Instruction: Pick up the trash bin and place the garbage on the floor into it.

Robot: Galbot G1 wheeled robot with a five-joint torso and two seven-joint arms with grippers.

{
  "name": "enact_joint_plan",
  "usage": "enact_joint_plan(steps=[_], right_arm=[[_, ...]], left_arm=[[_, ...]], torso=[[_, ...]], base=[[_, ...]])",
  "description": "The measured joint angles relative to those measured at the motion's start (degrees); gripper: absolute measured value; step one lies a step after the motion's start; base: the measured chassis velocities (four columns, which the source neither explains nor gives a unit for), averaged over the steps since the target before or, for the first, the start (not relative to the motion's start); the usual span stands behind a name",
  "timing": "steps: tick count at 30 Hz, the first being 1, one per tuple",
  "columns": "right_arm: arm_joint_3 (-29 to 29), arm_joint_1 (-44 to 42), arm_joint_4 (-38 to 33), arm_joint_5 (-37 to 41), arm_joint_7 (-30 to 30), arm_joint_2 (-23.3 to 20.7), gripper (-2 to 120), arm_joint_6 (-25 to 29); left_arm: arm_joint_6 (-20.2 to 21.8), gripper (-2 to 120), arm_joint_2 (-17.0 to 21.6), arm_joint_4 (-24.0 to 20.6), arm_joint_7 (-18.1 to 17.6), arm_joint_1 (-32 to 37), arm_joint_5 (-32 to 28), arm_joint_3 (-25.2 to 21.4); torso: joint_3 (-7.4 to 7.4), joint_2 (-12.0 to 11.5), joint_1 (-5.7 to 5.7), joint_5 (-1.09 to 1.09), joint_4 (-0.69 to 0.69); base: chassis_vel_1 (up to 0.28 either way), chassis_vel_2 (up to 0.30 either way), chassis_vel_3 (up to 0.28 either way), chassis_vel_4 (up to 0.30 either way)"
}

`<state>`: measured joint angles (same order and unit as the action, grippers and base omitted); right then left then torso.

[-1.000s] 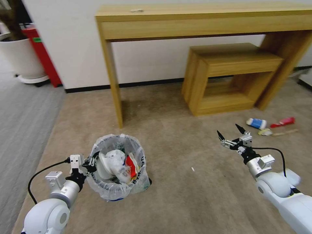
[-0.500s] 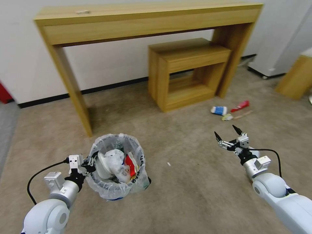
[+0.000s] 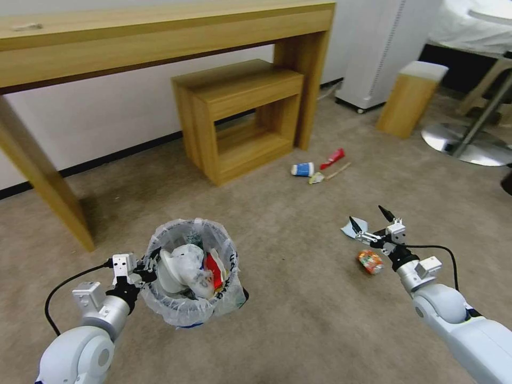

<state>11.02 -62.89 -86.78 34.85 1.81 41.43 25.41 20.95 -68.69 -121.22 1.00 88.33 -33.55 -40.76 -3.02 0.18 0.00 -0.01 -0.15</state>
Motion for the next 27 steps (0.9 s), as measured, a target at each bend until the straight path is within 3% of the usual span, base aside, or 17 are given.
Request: enact_joint_plan(steps=[27], right_arm=[[3.42, -3.77, -1.48, -1.47, -0.91, 1.65, 98, 0.53]], left_arm=[[0.16, 2, 1.13, -0.56, -1.11, -0.69, -2.59, -0.26]], torso=[[0.00, 0.00, 0.00, 0.01, 0.02]], base=[[0.000, 0.000, 0.000, 0.000]])
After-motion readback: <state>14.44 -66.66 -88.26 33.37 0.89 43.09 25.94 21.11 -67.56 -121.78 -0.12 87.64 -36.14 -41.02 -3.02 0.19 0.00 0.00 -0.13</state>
